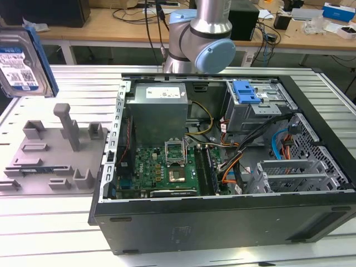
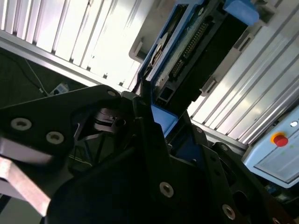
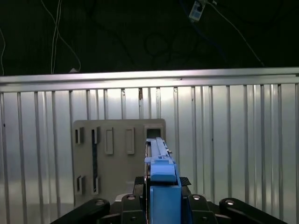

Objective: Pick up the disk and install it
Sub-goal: 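Pick up the disk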

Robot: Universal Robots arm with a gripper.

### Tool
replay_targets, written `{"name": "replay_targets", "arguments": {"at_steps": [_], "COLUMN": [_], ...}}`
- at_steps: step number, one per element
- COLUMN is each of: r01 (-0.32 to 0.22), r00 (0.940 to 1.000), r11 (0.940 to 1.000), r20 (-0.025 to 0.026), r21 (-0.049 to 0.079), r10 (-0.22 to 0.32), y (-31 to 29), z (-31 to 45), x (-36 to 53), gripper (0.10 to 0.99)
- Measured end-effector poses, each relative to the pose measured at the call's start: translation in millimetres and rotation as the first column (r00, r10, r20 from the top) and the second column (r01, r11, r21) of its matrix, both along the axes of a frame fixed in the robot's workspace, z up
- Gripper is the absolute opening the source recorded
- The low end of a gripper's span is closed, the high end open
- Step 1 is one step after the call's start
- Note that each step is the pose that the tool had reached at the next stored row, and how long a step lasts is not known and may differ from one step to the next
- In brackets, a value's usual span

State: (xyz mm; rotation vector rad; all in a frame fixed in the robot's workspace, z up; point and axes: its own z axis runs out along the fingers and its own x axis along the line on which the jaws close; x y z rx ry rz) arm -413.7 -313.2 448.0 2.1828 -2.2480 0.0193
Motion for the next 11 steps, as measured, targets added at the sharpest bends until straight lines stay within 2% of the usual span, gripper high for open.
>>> {"name": "replay_targets", "arguments": {"at_steps": [2, 9, 11], "r01": [-0.001, -0.002, -0.003], "r00": [1.0000, 1.0000, 1.0000], "r11": [1.0000, 1.0000, 1.0000], "r20": [0.0000, -0.0002, -0.0003], "r21": [0.000, 0.000, 0.000], "r10": [0.001, 0.002, 0.003], "y": [0.0, 0.0, 0.0], "z": [14.3, 48.2, 52.7], "x": [0.0, 0.0, 0.0], "gripper": [0.369, 0.369, 0.369]}}
